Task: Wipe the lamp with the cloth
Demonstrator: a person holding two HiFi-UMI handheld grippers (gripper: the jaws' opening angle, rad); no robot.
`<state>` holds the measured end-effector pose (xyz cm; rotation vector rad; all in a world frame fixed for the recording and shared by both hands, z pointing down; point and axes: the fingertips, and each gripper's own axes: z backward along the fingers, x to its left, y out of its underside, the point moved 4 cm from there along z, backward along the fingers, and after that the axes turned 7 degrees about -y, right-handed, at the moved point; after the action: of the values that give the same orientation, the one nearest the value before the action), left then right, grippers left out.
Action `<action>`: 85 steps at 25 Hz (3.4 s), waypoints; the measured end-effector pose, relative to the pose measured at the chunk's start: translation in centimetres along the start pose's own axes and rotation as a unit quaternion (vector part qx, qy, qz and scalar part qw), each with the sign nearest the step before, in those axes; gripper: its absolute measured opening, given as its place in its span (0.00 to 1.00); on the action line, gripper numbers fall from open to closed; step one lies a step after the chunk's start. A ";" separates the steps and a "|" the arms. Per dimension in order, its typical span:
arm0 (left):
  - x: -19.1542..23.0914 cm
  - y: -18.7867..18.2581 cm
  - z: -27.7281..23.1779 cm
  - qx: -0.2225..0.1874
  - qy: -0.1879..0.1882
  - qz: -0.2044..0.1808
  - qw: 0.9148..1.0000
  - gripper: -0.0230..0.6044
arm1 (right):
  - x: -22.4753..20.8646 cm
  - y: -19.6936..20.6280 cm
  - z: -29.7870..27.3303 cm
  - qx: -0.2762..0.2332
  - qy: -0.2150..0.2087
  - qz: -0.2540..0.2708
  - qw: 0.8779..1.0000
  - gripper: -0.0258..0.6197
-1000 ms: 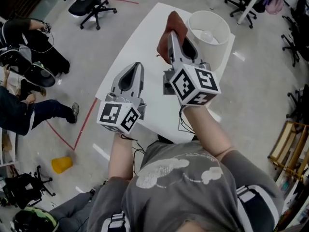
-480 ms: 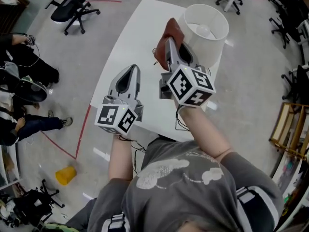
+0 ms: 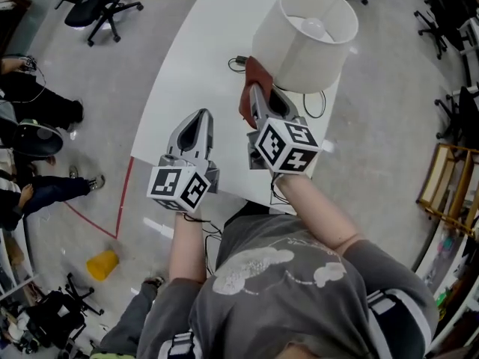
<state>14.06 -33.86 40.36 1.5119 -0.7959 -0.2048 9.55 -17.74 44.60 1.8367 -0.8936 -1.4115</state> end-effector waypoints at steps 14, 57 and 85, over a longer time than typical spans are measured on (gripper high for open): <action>-5.1 -2.1 0.9 -0.068 -0.064 -0.016 0.996 0.05 | 2.7 -5.9 4.3 0.019 -0.188 0.058 0.980 0.17; -17.8 3.1 3.3 -0.103 -0.143 0.005 0.984 0.05 | -5.6 -5.8 10.7 0.104 -0.313 0.235 0.914 0.17; -21.9 0.5 -7.0 -0.147 -0.219 -0.029 0.964 0.05 | -13.7 -16.3 5.0 0.096 -0.445 0.204 0.867 0.17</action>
<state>1.76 -15.37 34.40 1.2214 -1.0197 -0.6893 4.19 2.25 37.46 0.9339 -1.7985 -1.9269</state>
